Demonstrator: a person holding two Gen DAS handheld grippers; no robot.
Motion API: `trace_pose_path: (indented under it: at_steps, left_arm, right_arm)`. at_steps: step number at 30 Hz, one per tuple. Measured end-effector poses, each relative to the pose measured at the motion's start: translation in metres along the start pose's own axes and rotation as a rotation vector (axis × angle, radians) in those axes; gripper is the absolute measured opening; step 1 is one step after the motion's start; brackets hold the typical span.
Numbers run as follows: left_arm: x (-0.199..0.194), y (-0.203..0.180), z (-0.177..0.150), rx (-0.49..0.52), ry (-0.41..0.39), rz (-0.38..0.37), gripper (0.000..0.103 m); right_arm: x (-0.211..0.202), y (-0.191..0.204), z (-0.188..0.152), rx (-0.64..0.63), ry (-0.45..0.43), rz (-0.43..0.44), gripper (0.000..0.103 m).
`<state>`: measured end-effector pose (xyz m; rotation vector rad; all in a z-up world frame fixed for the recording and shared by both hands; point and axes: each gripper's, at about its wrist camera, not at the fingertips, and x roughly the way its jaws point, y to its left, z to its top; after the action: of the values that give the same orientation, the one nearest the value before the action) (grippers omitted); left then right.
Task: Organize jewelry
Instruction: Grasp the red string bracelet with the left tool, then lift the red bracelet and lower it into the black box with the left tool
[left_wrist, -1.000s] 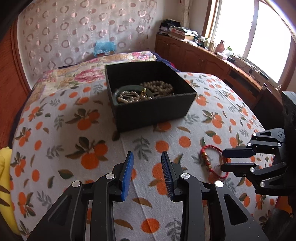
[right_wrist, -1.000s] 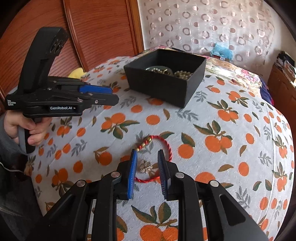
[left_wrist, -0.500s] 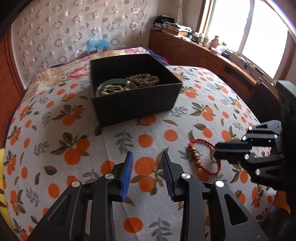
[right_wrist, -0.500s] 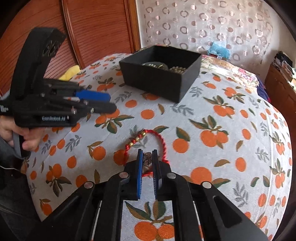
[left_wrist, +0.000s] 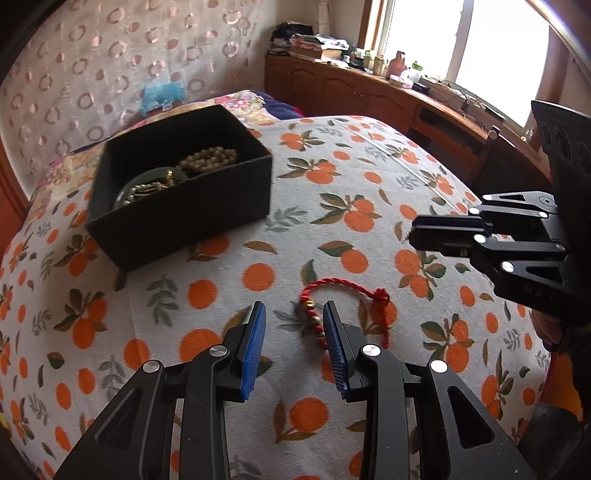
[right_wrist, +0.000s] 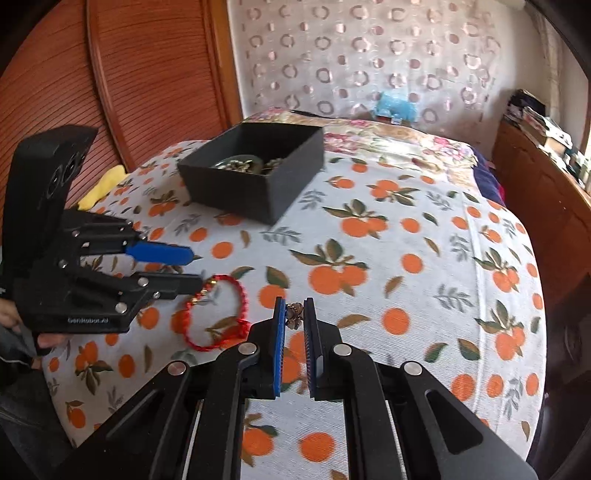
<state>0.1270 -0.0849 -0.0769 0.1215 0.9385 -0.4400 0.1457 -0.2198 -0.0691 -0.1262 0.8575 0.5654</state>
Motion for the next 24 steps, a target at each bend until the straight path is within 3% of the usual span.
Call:
trace_pose_path:
  at_steps: [8,11,12,24]
  left_arm:
    - [0.007,-0.016,-0.001,0.052,0.007,0.031,0.025]
    - [0.007,-0.018,-0.002,0.068,0.002,0.061,0.015]
    - [0.006,-0.016,-0.003,0.064,0.000,0.055,0.006]
    - [-0.021,0.013,0.014,0.005,-0.085,0.058,0.006]
  right_arm:
    - [0.001,-0.004,-0.002,0.013,-0.007,-0.007,0.011]
    - [0.002,-0.003,-0.001,0.011,-0.007,-0.005,0.011]
    - [0.003,-0.003,-0.002,0.011,-0.005,-0.004,0.011]
    - [0.010,-0.001,0.017,0.015,-0.036,0.012,0.011]
